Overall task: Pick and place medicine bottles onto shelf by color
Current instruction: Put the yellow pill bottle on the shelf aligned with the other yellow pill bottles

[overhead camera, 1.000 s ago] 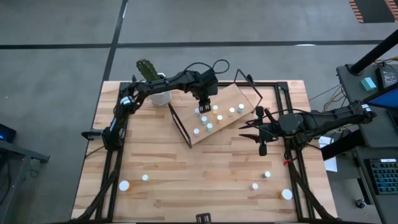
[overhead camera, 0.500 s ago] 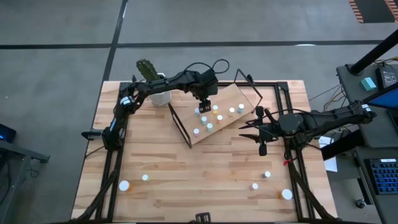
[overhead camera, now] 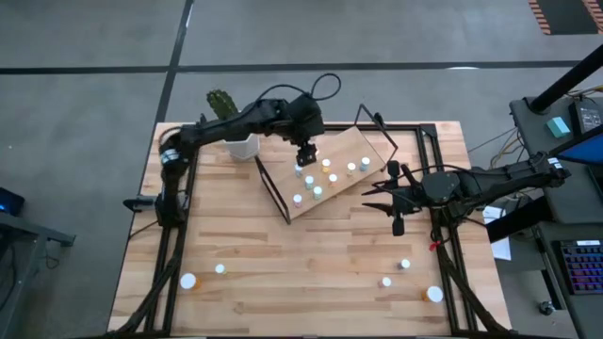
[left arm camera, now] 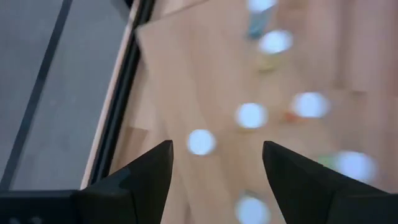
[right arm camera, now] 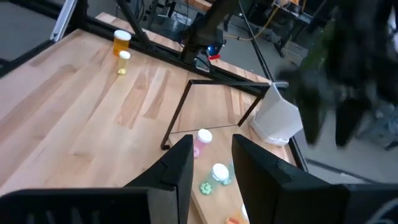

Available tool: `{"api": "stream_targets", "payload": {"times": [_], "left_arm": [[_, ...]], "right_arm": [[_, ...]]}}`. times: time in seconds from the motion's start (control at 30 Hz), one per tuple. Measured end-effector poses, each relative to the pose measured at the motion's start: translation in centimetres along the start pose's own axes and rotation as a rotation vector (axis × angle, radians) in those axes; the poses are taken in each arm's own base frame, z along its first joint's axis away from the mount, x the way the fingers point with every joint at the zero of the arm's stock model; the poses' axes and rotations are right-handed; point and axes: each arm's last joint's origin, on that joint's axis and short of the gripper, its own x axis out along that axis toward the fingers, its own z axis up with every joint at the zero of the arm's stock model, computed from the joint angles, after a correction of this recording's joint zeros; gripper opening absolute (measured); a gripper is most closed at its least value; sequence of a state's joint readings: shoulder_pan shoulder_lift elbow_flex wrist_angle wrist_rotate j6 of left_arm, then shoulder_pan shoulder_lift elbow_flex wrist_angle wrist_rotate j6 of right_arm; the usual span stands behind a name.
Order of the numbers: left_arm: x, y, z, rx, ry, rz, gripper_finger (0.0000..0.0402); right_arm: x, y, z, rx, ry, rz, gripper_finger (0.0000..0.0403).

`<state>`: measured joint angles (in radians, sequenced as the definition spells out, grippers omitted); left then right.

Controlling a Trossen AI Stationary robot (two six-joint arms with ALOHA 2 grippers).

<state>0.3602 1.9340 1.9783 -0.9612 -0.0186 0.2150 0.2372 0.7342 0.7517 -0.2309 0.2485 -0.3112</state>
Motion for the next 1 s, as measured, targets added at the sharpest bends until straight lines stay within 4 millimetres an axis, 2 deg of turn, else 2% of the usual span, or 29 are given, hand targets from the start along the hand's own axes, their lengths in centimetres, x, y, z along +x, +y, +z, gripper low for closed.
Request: {"api": "stream_targets", "payload": {"times": [0.07,0.23,0.37,0.5,0.63,0.8,1.0], "left_arm": [[-2.0,-1.7,0.3,0.033,-0.043,-0.025,0.0231],[-6.1,-7.6,-0.2,0.140,-0.190,-0.099,0.0231],[-8.0,-11.6,-2.1,0.207,-0.328,-0.108,0.0231],[-9.4,-14.2,-4.8,0.230,-0.475,-0.086,0.0231],[-10.2,-14.7,-7.4,0.242,-0.583,-0.043,0.0231],[-11.0,-13.9,-10.0,0.209,-0.686,-0.008,0.0231],[-11.0,-13.2,-12.8,0.261,-0.762,0.088,0.0231]], "right_arm": [[0.0,0.0,0.0,0.041,0.003,-0.015,0.0100],[1.2,0.6,-1.0,0.188,0.067,-0.005,0.0098],[2.9,1.0,-1.8,0.262,0.145,-0.071,0.0079],[4.5,0.2,-1.6,0.301,0.194,-0.158,0.0045],[6.1,-1.6,-0.7,0.305,0.220,-0.210,0.0013],[8.3,-4.6,0.7,0.331,0.276,-0.197,0.0009],[11.0,-9.0,1.1,0.393,0.454,-0.184,0.0009]]}}
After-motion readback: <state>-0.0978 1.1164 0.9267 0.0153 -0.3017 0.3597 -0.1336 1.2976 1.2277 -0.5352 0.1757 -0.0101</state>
